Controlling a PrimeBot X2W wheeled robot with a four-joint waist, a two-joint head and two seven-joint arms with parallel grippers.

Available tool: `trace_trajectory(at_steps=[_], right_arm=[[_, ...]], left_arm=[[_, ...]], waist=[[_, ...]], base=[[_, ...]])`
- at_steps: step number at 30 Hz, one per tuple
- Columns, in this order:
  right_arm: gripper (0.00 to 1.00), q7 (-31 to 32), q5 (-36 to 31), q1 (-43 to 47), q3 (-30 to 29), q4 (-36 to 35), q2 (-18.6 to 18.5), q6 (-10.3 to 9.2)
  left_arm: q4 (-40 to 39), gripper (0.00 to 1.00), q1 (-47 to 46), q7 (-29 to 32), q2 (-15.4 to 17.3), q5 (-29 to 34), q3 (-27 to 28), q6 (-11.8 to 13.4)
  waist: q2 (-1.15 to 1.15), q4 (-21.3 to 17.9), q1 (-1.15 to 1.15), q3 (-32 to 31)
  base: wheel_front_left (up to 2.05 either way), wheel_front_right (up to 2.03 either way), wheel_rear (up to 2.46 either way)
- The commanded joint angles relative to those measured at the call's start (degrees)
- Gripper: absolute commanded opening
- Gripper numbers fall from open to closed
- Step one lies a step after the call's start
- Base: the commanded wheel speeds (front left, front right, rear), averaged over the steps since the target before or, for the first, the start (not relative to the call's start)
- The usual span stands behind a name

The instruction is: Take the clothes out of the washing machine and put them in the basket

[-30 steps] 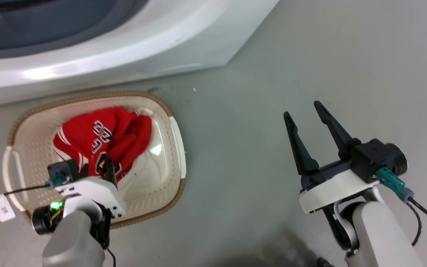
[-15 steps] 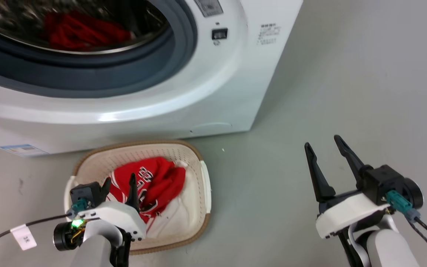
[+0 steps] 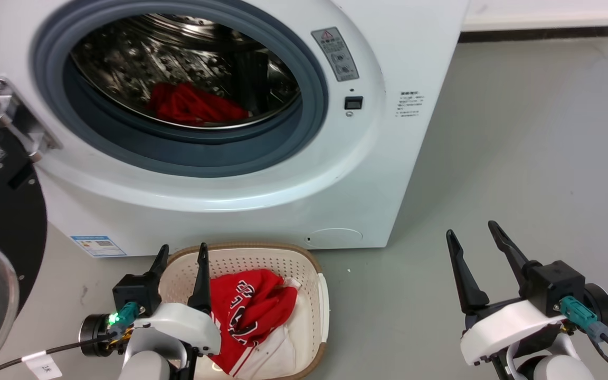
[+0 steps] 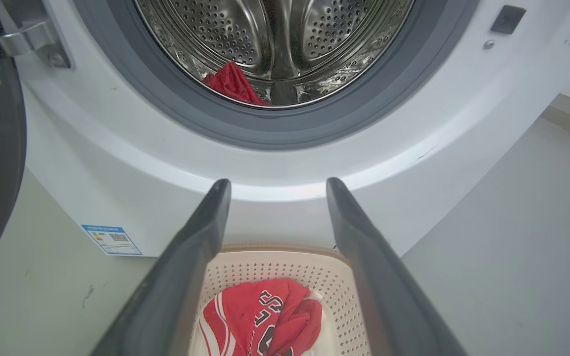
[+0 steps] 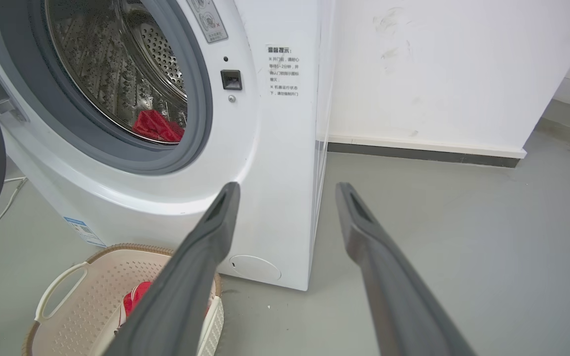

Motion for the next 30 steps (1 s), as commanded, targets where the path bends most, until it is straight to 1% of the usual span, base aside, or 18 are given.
trace_trajectory(at_steps=[1, 7, 13, 16, 19, 25, 30], right_arm=[[1.0, 0.2, -0.4, 1.2, -0.1, -0.8, 0.1, -0.04], [1.0, 0.7, -0.4, 2.0, 0.0, -2.1, 0.1, -0.04], [1.0, 0.9, -0.4, 2.0, -0.3, -3.3, 0.1, -0.04], [1.0, 1.1, -0.4, 1.1, -0.1, -3.9, 0.1, -0.04], [1.0, 1.2, -0.5, 0.3, 0.3, -4.4, 0.1, -0.04], [1.0, 1.2, -0.6, -1.4, 1.5, -5.1, 0.1, -0.04], [1.0, 0.4, -0.3, -3.4, 2.2, -5.4, 0.1, -0.04]], left_arm=[[-2.3, 1.0, 1.2, -0.1, -0.1, 1.4, -0.5, 0.7], [-8.8, 1.0, 1.9, -0.1, -0.1, 3.6, -1.2, 1.6], [-11.0, 1.0, -0.7, -0.1, 0.2, 4.7, -1.5, 1.4], [-9.6, 1.0, -3.6, -0.1, 1.1, 5.0, -1.7, 1.0], [-6.6, 1.0, -7.7, 0.3, 1.9, 5.4, -2.1, 0.4], [0.0, 1.0, -18.1, 2.5, 4.8, 5.8, -2.9, -1.1], [6.4, 1.0, -27.0, 4.1, 7.3, 6.7, -3.7, -1.7]], waist=[[0.0, 1.2, 0.02, -1.4], [0.0, 2.2, 0.02, -2.2], [0.0, 2.9, 0.02, -1.3], [0.0, 3.1, 0.02, 0.1], [0.0, 3.1, 0.02, 1.9], [0.0, 2.3, 0.02, 6.7], [0.0, 1.1, 0.02, 11.1]], base=[[0.0, 0.0, 0.0], [0.0, 0.0, 0.0], [0.0, 0.0, 0.0], [0.0, 0.0, 0.0], [0.0, 0.0, 0.0], [0.0, 0.0, 0.0], [0.0, 0.0, 0.0]])
